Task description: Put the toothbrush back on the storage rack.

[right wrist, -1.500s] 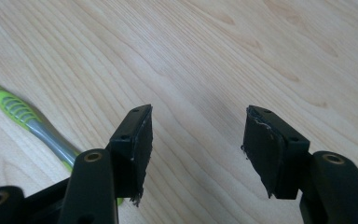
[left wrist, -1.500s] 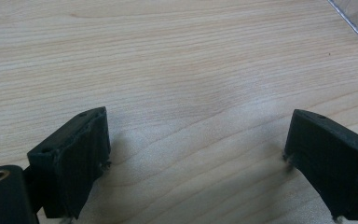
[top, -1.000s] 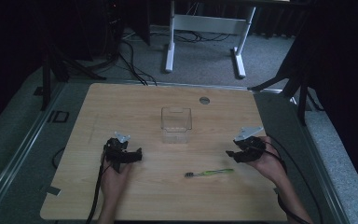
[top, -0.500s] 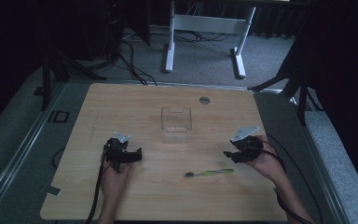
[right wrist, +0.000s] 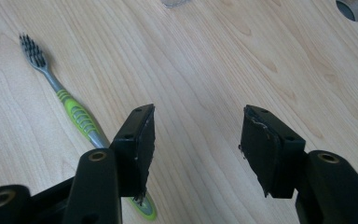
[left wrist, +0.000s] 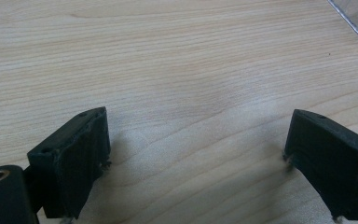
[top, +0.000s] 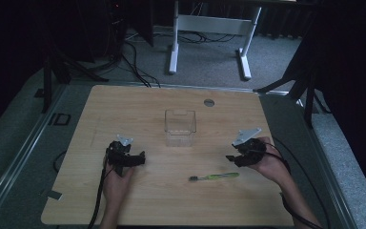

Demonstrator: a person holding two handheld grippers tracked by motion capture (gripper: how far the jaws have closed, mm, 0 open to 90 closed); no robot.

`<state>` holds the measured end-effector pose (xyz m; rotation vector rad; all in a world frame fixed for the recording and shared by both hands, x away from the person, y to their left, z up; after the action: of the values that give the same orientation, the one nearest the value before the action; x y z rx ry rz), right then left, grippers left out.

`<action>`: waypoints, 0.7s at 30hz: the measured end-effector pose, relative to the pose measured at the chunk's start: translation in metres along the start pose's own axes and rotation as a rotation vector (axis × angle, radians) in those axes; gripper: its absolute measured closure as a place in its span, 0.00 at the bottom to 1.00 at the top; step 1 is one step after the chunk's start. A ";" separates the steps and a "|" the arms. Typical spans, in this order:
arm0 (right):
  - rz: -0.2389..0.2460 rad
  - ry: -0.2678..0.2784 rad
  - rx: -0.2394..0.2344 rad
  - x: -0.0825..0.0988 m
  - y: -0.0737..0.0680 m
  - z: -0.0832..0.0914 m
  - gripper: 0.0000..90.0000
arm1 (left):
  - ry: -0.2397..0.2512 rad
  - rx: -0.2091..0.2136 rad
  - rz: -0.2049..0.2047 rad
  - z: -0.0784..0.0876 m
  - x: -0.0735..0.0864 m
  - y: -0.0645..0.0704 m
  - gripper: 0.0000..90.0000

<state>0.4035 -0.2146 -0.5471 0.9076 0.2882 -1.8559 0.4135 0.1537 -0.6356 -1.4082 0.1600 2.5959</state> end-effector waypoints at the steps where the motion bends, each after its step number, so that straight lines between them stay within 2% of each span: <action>1: 0.004 0.000 -0.002 0.000 0.000 0.000 0.49 | 0.001 0.000 0.001 0.000 0.000 0.000 0.08; 21: 0.058 -0.009 -0.052 -0.010 -0.012 -0.004 0.53 | 0.000 0.000 0.000 0.000 0.000 0.000 0.08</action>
<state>0.3968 -0.1994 -0.5456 0.8631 0.2994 -1.7911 0.4136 0.1537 -0.6356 -1.4088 0.1600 2.5960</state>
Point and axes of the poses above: each handheld gripper's, and its own axes: z roughly backward along the jaws, x roughly out of its underside, y roughly to its right, the point moved 10 cm from there along -z, roughly forward along the jaws, and after that the axes turned 13 degrees about y, right-handed, at the moved point
